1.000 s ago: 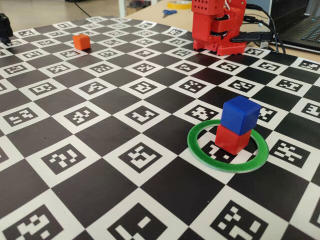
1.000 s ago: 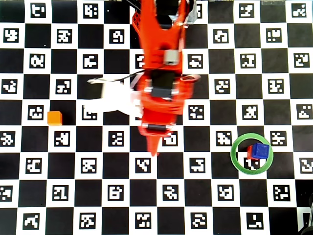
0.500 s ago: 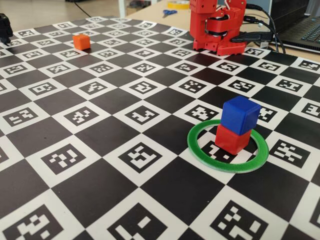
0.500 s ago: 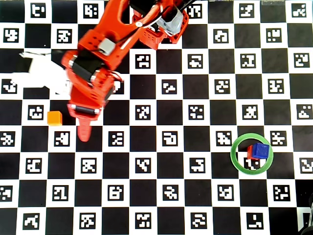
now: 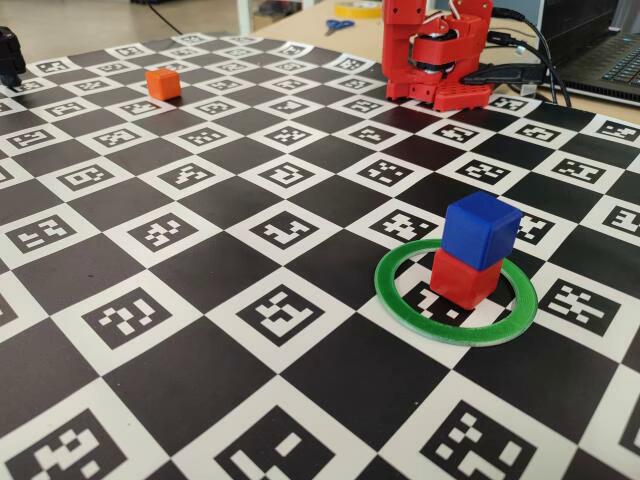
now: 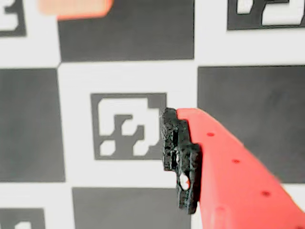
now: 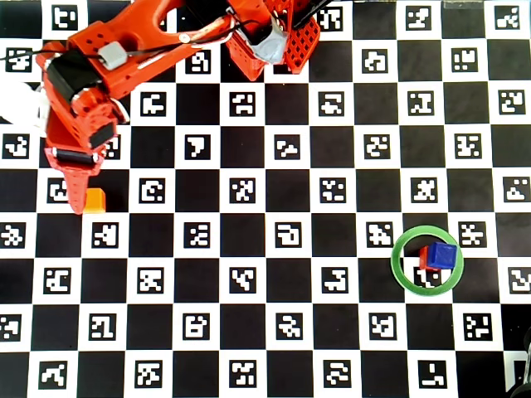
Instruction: Grab the red cube then put it in the green circle then put the blue cube on top and finally the orange cube on top
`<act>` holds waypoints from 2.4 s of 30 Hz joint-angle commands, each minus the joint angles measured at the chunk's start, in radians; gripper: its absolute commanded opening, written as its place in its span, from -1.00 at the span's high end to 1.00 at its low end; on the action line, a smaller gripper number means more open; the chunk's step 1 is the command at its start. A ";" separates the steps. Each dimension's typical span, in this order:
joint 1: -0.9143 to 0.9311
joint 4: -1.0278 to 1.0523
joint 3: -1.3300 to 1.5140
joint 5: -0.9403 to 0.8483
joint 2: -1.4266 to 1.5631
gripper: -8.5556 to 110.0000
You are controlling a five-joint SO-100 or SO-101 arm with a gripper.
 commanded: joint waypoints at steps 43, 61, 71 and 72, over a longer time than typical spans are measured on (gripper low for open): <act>-0.041 -0.270 -0.029 -0.048 -0.380 0.02; -0.063 -0.273 0.002 -0.046 -0.377 0.28; -0.064 -0.252 0.003 -0.055 -0.359 0.52; -0.064 -0.252 0.003 -0.057 -0.357 0.53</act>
